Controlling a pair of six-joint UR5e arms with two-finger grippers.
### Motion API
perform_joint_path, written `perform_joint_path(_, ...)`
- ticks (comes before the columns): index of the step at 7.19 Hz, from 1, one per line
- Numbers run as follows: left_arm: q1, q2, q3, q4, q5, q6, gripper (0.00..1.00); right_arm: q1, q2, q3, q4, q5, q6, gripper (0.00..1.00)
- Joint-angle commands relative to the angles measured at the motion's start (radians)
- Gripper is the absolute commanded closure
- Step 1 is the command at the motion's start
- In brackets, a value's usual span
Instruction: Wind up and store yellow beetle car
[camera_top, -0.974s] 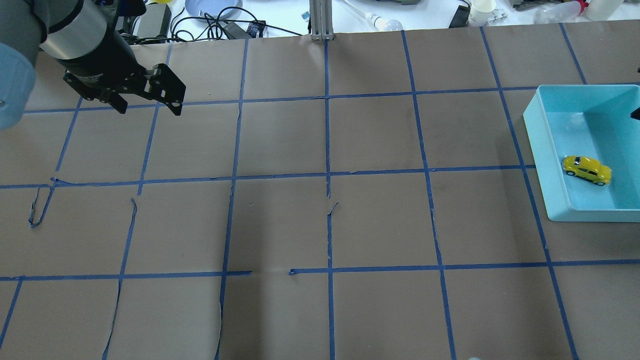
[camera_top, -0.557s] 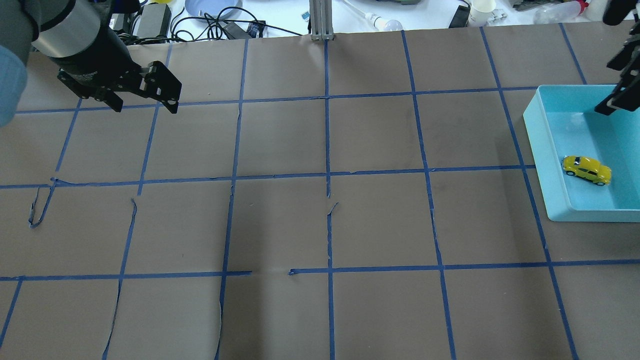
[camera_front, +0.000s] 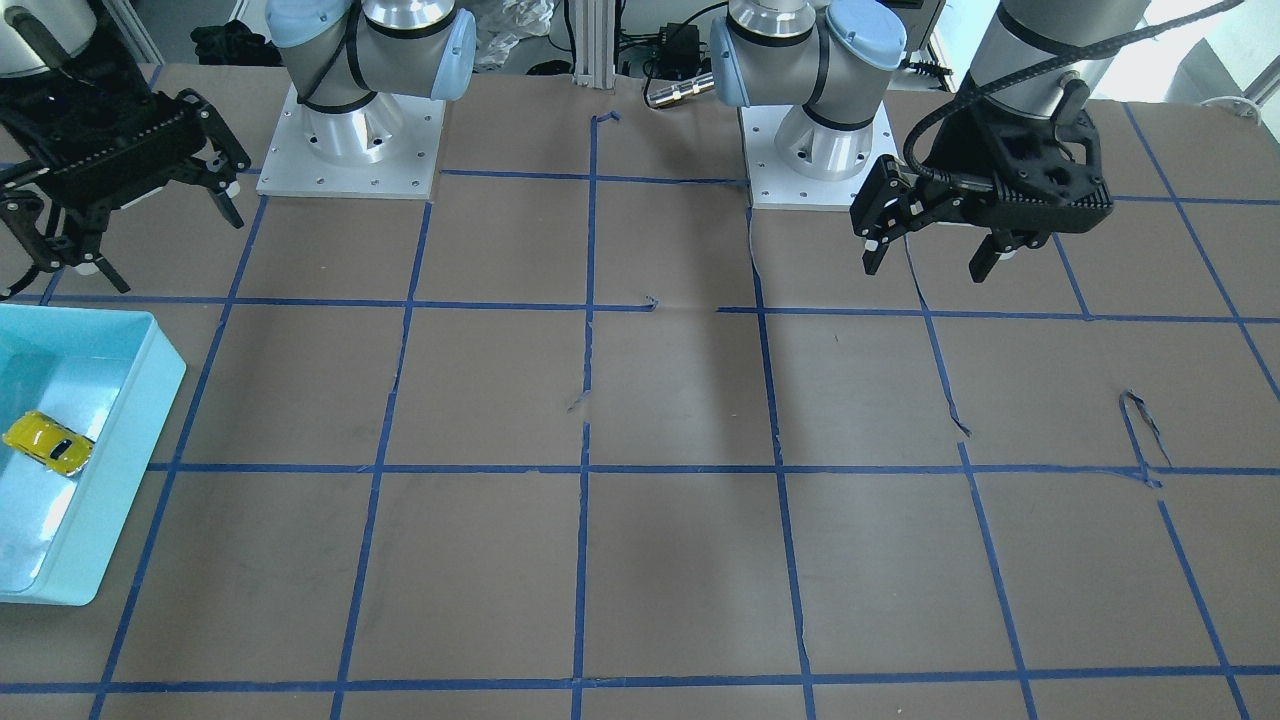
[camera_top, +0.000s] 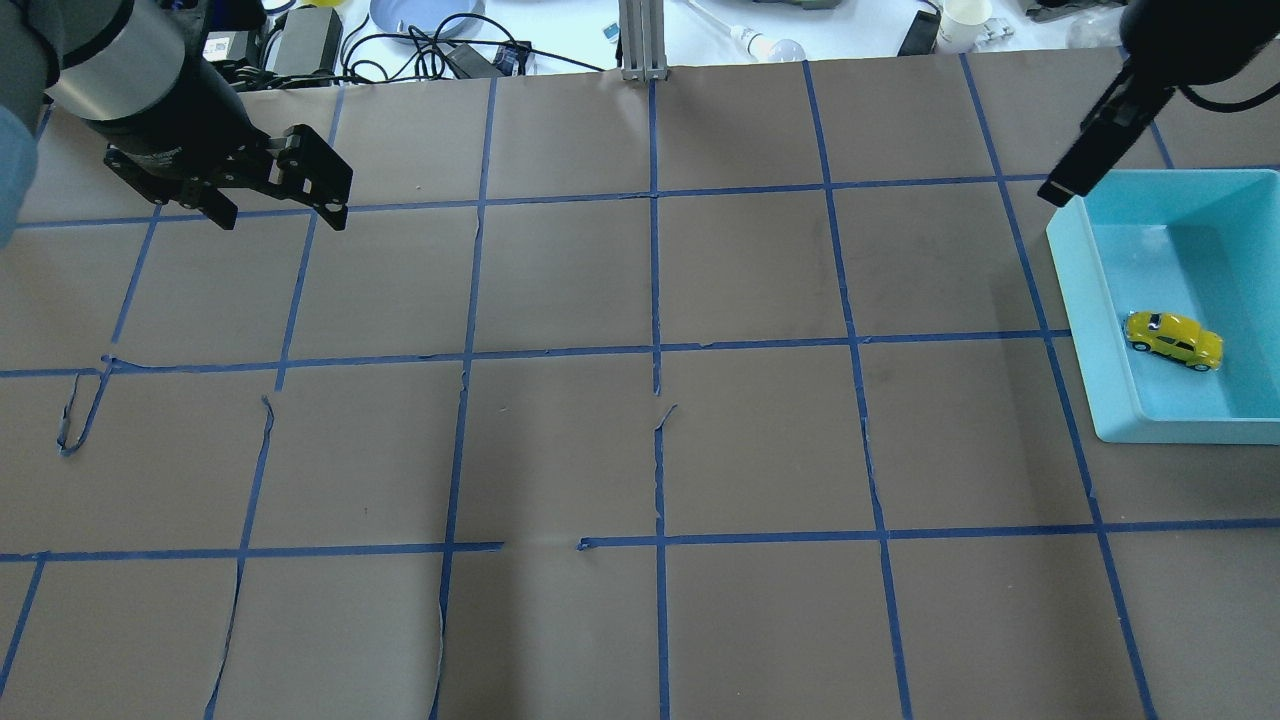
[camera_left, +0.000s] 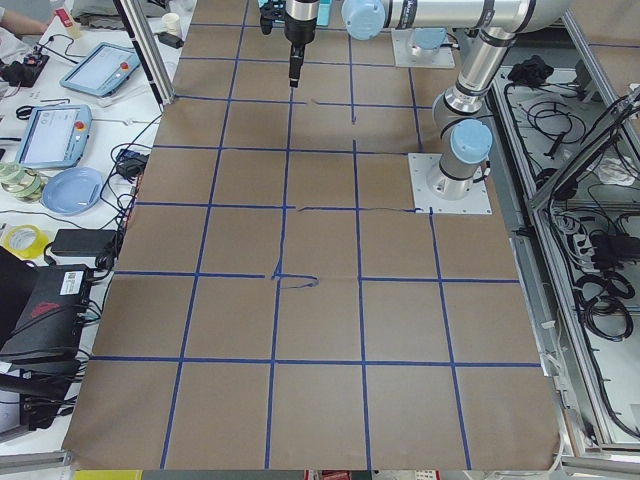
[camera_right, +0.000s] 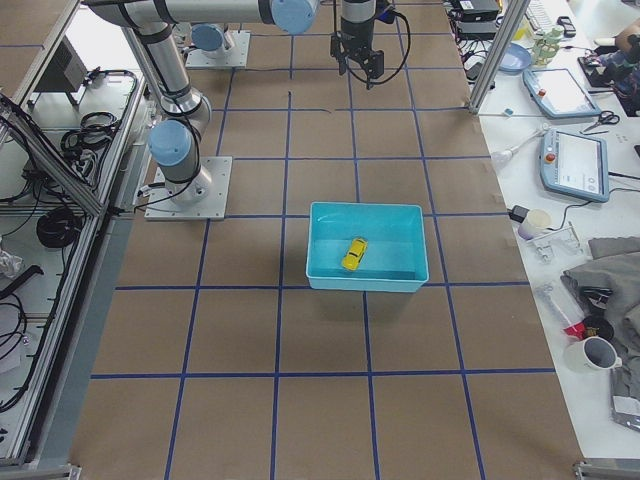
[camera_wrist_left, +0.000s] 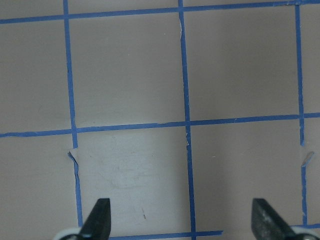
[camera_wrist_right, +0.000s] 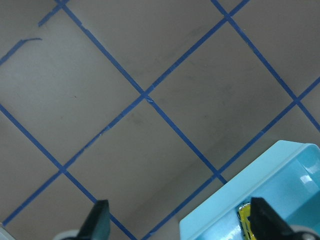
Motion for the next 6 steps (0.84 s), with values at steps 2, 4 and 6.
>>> perform_joint_path(2,-0.005,0.004,-0.002,-0.018,0.007,-0.003,0.0,0.05,0.001,0.001,-0.029,0.0,0.398,0.0)
perform_joint_path(4,-0.008,0.002,0.007,-0.04,0.007,-0.008,0.0,0.091,0.004,0.001,-0.043,0.0,0.679,0.0)
perform_joint_path(6,-0.021,-0.008,0.007,-0.038,-0.004,-0.018,0.0,0.145,0.024,0.001,-0.068,-0.003,0.813,0.0)
